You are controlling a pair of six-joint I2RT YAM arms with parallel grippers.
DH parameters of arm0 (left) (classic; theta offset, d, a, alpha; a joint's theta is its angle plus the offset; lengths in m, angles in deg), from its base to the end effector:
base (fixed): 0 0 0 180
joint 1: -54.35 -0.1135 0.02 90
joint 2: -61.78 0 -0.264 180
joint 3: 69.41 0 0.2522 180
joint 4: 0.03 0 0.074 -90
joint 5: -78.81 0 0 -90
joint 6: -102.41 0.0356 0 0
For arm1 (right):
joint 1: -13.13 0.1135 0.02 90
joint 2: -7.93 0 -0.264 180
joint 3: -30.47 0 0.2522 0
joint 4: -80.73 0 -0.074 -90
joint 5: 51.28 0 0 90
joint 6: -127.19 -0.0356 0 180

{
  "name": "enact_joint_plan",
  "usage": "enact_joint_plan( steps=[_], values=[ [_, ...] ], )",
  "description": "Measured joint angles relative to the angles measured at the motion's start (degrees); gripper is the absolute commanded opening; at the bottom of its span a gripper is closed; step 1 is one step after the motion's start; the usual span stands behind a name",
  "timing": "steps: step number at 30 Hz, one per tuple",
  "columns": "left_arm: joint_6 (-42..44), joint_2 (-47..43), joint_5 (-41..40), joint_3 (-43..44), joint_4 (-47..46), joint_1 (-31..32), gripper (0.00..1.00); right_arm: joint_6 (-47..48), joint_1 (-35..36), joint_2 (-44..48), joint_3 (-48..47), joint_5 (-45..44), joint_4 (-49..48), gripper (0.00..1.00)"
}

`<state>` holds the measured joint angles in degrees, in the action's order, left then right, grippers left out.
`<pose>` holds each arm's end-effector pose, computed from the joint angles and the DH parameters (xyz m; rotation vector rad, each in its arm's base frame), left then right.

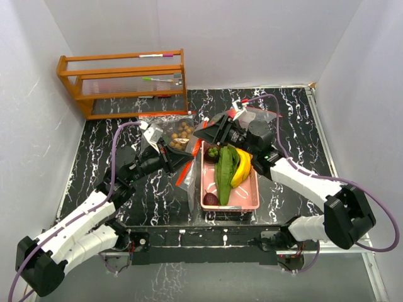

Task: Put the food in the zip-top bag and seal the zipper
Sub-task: Open the zipper of the food storage bag.

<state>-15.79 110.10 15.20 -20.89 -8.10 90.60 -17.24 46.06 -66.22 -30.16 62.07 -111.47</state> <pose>0.1531 -0.1319 0.3268 0.5149 1.4797 -1.2319 0.2439 0.1748 0.3060 -0.0211 1.8117 1.4640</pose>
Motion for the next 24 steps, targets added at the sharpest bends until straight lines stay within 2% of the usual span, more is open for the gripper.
enact_joint_plan(
  steps=[10, 13, 17, 24],
  values=[
    [0.0, 0.0, 0.0, 0.0, 0.0, 0.0, 0.00, 0.1, 2.1, -1.8, -0.7, 1.5, -0.2, 0.54],
    [0.0, 0.1, 0.3, 0.0, 0.0, 0.0, 0.00, 0.1, 2.1, -1.8, -0.7, 1.4, -0.9, 0.31],
    [0.0, 0.2, 1.4, 0.0, -0.4, 0.0, 0.00, 0.3, 2.1, -1.8, -0.7, 1.3, -1.1, 0.10],
    [1.7, -0.1, 1.3, 0.3, 2.7, 0.0, 0.00, 2.2, 2.2, -1.2, -0.7, 1.6, -0.1, 0.08]
  ],
)
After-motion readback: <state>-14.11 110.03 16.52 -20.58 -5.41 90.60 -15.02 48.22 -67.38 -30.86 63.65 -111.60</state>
